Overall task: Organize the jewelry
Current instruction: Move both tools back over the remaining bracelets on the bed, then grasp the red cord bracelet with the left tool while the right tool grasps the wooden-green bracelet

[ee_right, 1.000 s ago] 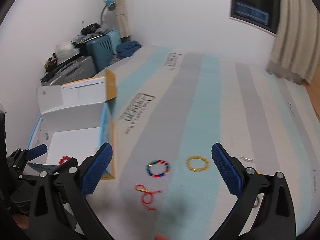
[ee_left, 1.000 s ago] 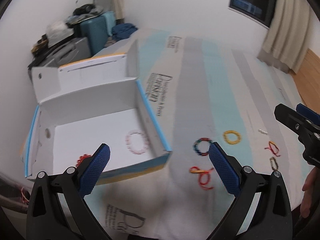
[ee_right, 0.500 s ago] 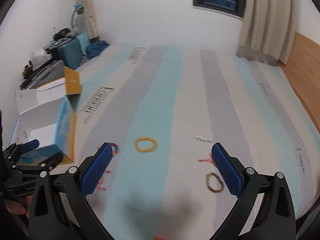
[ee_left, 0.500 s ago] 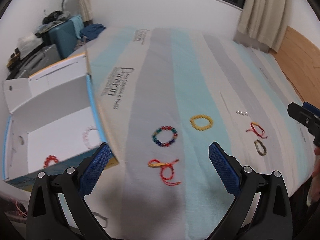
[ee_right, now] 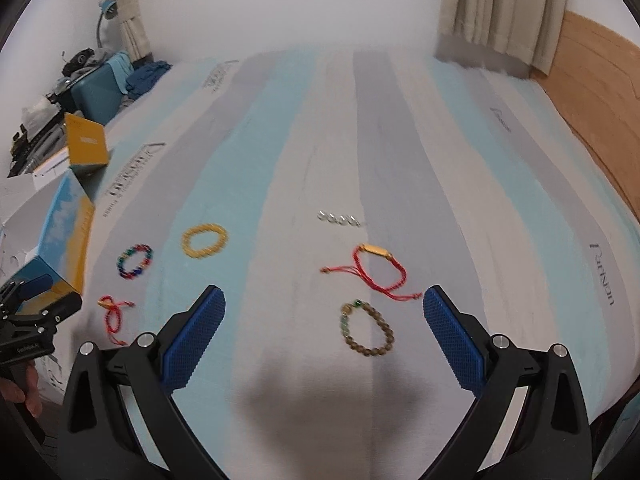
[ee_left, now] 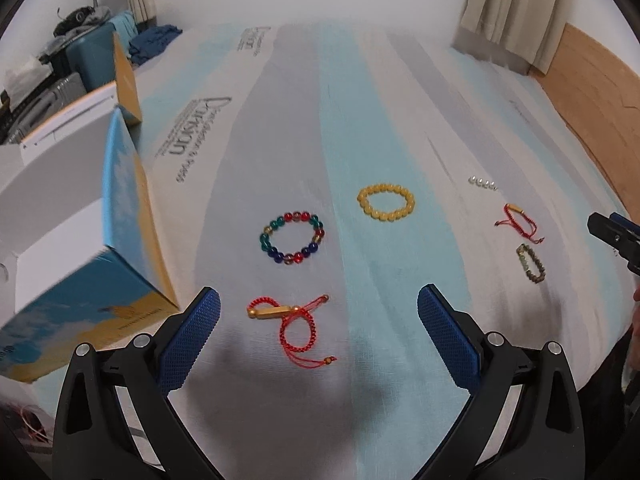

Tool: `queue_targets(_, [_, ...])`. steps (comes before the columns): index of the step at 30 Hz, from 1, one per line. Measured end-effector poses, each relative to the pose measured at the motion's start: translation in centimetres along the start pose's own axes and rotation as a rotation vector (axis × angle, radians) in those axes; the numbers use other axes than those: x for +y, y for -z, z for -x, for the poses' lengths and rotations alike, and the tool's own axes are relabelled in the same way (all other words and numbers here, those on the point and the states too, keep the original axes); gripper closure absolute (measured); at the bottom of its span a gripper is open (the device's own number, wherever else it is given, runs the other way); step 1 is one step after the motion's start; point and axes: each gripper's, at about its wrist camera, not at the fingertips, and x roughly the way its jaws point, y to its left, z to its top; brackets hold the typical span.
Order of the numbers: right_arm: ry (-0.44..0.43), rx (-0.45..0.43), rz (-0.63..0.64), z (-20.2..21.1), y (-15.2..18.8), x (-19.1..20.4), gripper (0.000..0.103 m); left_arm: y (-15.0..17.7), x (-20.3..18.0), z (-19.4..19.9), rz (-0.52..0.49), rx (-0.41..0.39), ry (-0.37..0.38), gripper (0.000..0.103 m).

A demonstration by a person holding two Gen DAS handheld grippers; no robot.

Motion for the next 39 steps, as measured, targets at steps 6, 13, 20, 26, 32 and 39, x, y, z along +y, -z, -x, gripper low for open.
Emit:
queue_targets(6, [0.013,0.049,-0.006,-3.1,0.7,-1.4,0.008,0.4,-0.3,-2.4,0.000,0.025,0.008,0.006])
queue_targets(13, [0.016,0.126,-0.020,-7.5,2.4,-3.1,0.008,1.2,-0.4,-5.1,0.007,0.057,0.002,0.006])
queue_targets(20, [0.005,0.185,-0.035,-10.9,3.5,-4.0,0.017,1.8,0.0,-7.8,0.012,0.097,-0.012,0.006])
queue_targets(26, [0.000,0.220,-0.035,-12.7,3.9,-4.1,0.024,1.9,0.2,-9.2,0.016,0.111,-0.027,0.006])
queue_targets(32, [-0.012,0.236,-0.046,-13.5,4.4,-4.1,0.035,2.2,0.1,-9.7,0.003,0.104,-0.051,0.008])
queue_targets(39, [-0.024,0.233,-0.035,-13.4,4.6,-3.8,0.051,2.4,1.4,-9.3,0.032,0.100,-0.056,0.039])
